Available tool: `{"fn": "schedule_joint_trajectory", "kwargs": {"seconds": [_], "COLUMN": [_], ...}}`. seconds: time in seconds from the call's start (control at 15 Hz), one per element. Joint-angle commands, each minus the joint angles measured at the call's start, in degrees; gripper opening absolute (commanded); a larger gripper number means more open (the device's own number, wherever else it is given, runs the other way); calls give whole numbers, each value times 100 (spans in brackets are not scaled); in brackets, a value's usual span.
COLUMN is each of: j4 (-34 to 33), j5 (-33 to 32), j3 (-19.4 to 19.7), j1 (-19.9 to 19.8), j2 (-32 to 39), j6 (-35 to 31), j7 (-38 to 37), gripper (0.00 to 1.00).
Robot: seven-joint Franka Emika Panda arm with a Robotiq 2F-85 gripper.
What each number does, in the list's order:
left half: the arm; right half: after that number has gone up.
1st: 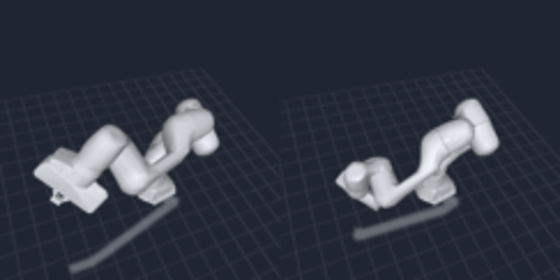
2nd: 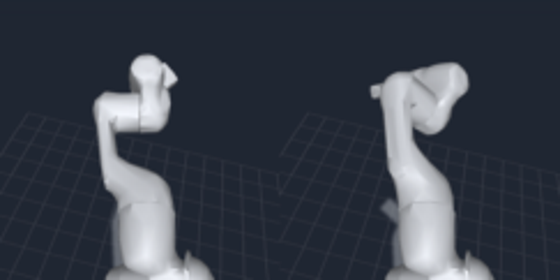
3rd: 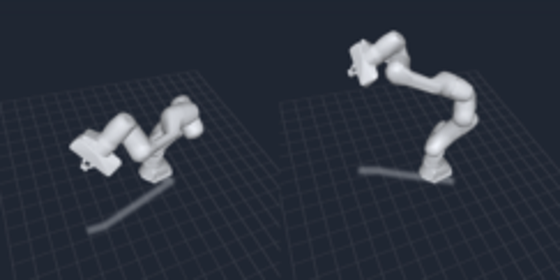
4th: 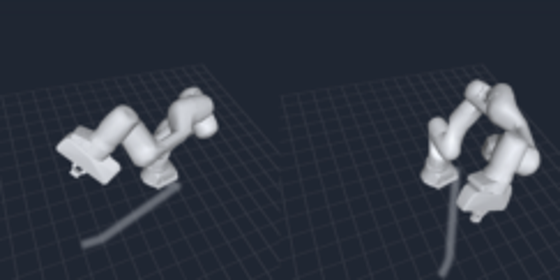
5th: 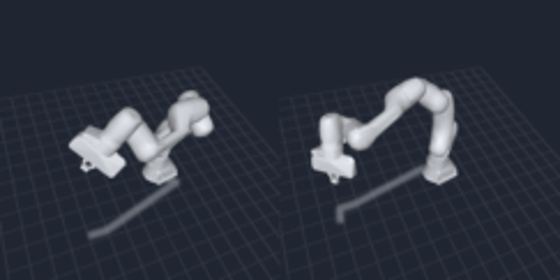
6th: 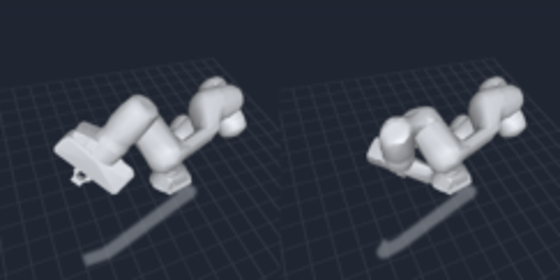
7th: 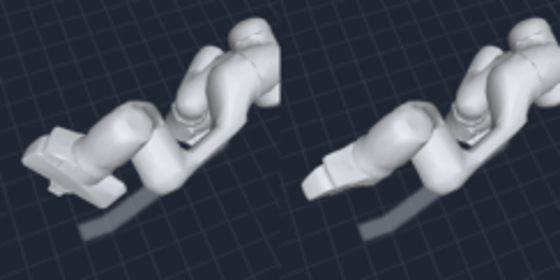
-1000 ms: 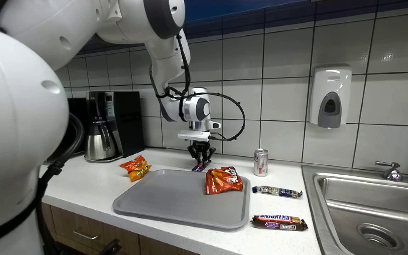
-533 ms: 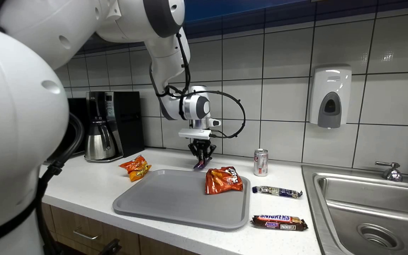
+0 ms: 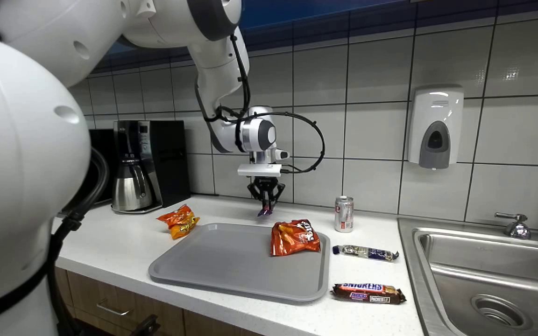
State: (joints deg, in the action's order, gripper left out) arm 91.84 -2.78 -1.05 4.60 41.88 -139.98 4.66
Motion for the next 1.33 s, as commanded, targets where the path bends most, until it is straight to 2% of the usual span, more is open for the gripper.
{"fn": "schedule_joint_trajectory", "kwargs": {"seconds": [0.0,0.4,1.27], "j4": [390,1183,3463], "j5": [-71,-56,-87], "j3": [-159,-112,-239], "j1": [-142,-29,108], "j2": [-367,-888,-2326], "j6": [-10,-173,-813], "j7": [416,197,172], "gripper": [5,5,5]}}
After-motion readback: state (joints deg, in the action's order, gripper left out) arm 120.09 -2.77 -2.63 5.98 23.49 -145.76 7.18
